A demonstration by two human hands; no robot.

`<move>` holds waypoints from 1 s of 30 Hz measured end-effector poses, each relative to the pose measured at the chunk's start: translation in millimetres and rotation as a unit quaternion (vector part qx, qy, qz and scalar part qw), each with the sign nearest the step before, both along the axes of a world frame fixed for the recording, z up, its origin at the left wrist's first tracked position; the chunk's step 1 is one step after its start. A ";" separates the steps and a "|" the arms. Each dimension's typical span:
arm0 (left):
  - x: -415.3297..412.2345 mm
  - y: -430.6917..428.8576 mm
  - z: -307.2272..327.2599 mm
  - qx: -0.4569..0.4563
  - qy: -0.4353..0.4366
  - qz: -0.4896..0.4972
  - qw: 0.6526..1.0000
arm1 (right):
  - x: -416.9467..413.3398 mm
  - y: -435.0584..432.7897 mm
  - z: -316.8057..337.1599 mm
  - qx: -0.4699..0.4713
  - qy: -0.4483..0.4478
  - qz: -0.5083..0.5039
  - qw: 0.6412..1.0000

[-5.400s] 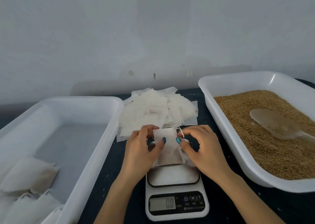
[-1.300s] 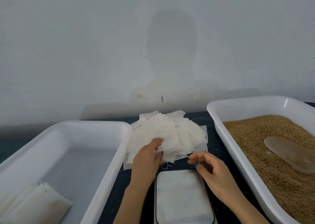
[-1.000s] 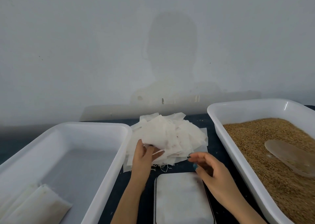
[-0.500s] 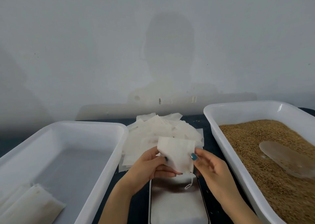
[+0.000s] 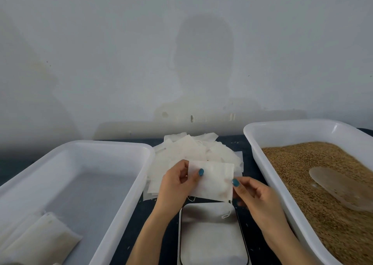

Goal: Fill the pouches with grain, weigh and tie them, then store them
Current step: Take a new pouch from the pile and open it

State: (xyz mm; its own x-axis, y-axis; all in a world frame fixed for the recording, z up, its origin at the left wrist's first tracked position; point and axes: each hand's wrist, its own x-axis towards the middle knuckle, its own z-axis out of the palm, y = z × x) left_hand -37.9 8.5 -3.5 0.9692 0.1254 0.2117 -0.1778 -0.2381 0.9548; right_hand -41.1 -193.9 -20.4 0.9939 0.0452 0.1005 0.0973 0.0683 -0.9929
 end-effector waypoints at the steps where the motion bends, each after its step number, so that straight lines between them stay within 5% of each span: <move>1: 0.5 0.0 -0.5 0.002 -0.003 0.014 1.000 | 0.1 0.0 0.2 0.005 0.004 0.003 1.000; 30: 3.0 -1.0 -5.0 -0.009 -0.013 0.039 0.999 | 0.0 -2.9 6.5 0.065 0.034 0.025 0.997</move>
State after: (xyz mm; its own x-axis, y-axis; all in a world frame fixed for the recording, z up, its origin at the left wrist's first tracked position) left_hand -34.9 7.5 -8.4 0.9505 0.2050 0.2334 -0.1836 -0.2357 0.9543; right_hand -41.1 -196.8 -13.9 0.9954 0.0863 0.0407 0.0227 0.2000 -0.9795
